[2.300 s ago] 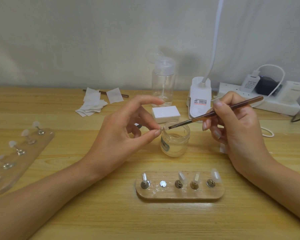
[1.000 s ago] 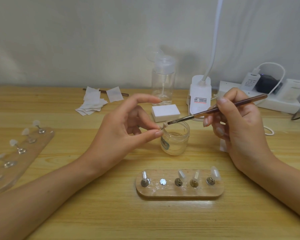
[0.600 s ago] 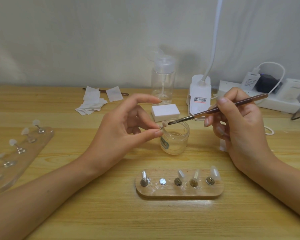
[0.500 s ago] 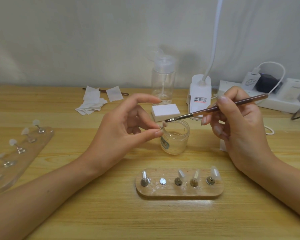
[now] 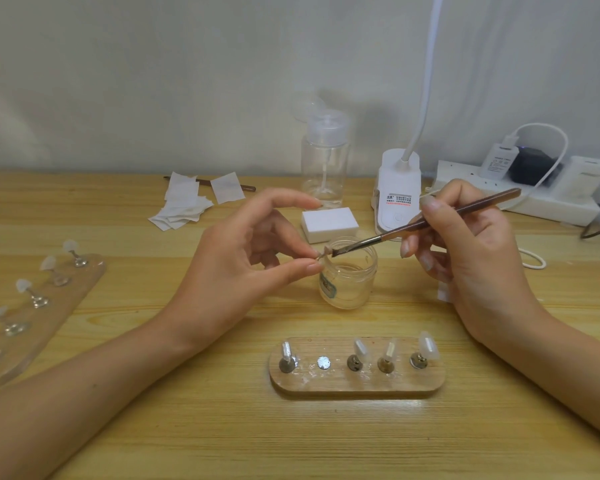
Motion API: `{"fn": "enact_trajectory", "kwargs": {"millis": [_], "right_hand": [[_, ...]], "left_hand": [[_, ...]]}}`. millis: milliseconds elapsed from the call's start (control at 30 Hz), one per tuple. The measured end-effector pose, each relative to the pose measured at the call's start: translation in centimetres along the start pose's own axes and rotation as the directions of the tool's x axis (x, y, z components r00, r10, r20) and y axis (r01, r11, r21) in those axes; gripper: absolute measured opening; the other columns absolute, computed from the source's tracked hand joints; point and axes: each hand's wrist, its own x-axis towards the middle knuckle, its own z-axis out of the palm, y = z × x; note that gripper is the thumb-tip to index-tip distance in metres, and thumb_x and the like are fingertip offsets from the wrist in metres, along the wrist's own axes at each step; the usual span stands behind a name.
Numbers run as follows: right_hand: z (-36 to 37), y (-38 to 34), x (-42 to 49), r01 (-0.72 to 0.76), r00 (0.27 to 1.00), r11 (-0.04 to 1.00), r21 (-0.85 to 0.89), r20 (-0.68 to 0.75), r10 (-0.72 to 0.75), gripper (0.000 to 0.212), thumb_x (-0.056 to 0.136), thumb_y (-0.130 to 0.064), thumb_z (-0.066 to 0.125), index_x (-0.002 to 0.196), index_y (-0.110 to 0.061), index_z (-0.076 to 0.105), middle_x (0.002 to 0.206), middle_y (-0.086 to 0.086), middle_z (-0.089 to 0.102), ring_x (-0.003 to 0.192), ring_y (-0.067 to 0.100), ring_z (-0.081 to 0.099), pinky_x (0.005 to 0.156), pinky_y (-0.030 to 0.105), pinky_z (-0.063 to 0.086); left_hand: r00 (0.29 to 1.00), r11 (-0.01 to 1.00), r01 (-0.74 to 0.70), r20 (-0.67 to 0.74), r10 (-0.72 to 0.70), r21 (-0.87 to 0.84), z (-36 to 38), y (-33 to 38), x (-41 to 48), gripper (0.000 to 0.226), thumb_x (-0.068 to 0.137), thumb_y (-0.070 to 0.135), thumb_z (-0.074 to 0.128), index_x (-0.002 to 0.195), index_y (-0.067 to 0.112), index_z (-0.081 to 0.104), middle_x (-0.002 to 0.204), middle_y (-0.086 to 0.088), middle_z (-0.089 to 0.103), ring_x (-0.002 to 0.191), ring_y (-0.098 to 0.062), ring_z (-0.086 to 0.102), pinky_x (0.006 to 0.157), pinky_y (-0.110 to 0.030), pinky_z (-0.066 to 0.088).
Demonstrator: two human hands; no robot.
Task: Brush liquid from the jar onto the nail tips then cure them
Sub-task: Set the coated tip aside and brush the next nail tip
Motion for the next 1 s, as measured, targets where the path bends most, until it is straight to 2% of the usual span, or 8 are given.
{"fn": "enact_trajectory", "kwargs": {"millis": [100,200,433,600,733,833,933,1000], "right_hand": [[-0.18,0.04,0.07,-0.007,0.999,1.0,0.018,-0.04,0.007,0.026,0.098,-0.021,0.054,0.073,-0.019,0.046,0.057,0.003,0.062,0.047,0.014,0.044,0.041,0.018,0.027],[-0.14,-0.04,0.03,0.028,0.999,0.998,0.064,0.016,-0.029,0.025,0.097,-0.027,0.056,0.076,-0.018,0.045,0.061,0.003,0.065,0.045,0.01,0.046,0.039,0.017,0.028],[-0.26,0.11,0.1,-0.012,0.999,1.0,0.017,-0.048,0.012,0.027,0.099,-0.019,0.052,0.074,-0.018,0.045,0.057,0.003,0.062,0.05,0.017,0.043,0.042,0.021,0.026],[0.06,-0.01,0.04,0.02,0.999,0.999,0.046,0.047,-0.022,0.029,0.094,-0.033,0.059,0.076,-0.016,0.044,0.061,0.005,0.064,0.045,0.011,0.042,0.039,0.018,0.024],[-0.07,0.01,0.09,-0.022,0.999,1.0,-0.011,-0.029,0.021,0.026,0.095,-0.029,0.055,0.075,-0.017,0.045,0.06,0.004,0.064,0.044,0.012,0.04,0.038,0.019,0.023],[-0.03,-0.09,0.09,0.004,1.0,0.998,0.061,-0.008,-0.004,0.025,0.091,-0.034,0.057,0.073,-0.02,0.046,0.06,0.003,0.063,0.044,0.011,0.041,0.042,0.027,0.019],[0.14,-0.07,0.0,-0.005,0.999,0.999,0.042,0.045,0.003,0.027,0.091,-0.035,0.057,0.076,-0.017,0.044,0.06,0.004,0.063,0.043,0.012,0.043,0.039,0.021,0.022],[-0.02,0.05,0.03,-0.044,0.999,0.999,-0.013,-0.005,0.044,0.026,0.094,-0.034,0.055,0.077,-0.017,0.044,0.059,0.003,0.062,0.043,0.01,0.042,0.036,0.018,0.023]], "left_hand": [[1.0,1.0,-0.015,-0.004,0.015,0.024,-0.01,-0.04,-0.01,0.047,0.078,0.015,0.079,0.121,0.023,0.062,0.081,0.0,0.071,0.084,-0.016,0.072,0.063,-0.044,0.053],[0.999,0.998,-0.037,0.0,0.038,0.051,-0.09,-0.09,-0.01,0.046,0.081,0.014,0.077,0.122,0.025,0.061,0.084,0.001,0.072,0.086,-0.016,0.071,0.062,-0.048,0.051],[0.998,0.994,-0.067,0.003,0.067,0.086,-0.07,-0.16,0.01,0.042,0.084,0.015,0.076,0.122,0.025,0.061,0.086,0.003,0.072,0.086,-0.021,0.07,0.061,-0.047,0.05],[0.996,0.99,-0.086,0.006,0.086,0.111,-0.07,-0.16,0.04,0.041,0.085,0.013,0.074,0.122,0.026,0.062,0.087,0.004,0.072,0.087,-0.02,0.07,0.061,-0.045,0.05],[0.995,0.988,-0.097,0.006,0.096,0.117,-0.08,-0.2,-0.01,0.04,0.086,0.013,0.074,0.122,0.026,0.062,0.087,0.004,0.072,0.088,-0.02,0.07,0.061,-0.044,0.05],[0.995,0.987,-0.104,0.009,0.104,0.125,-0.05,-0.2,-0.03,0.04,0.086,0.012,0.074,0.122,0.025,0.062,0.088,0.004,0.072,0.089,-0.02,0.07,0.061,-0.044,0.051],[0.994,0.986,-0.11,0.012,0.109,0.122,-0.05,-0.19,-0.01,0.041,0.086,0.011,0.073,0.123,0.025,0.062,0.087,0.004,0.071,0.089,-0.021,0.07,0.061,-0.043,0.05],[0.993,0.985,-0.115,0.016,0.113,0.129,-0.09,-0.2,0.0,0.041,0.086,0.01,0.074,0.123,0.025,0.062,0.088,0.004,0.071,0.089,-0.021,0.07,0.061,-0.043,0.051]]}}
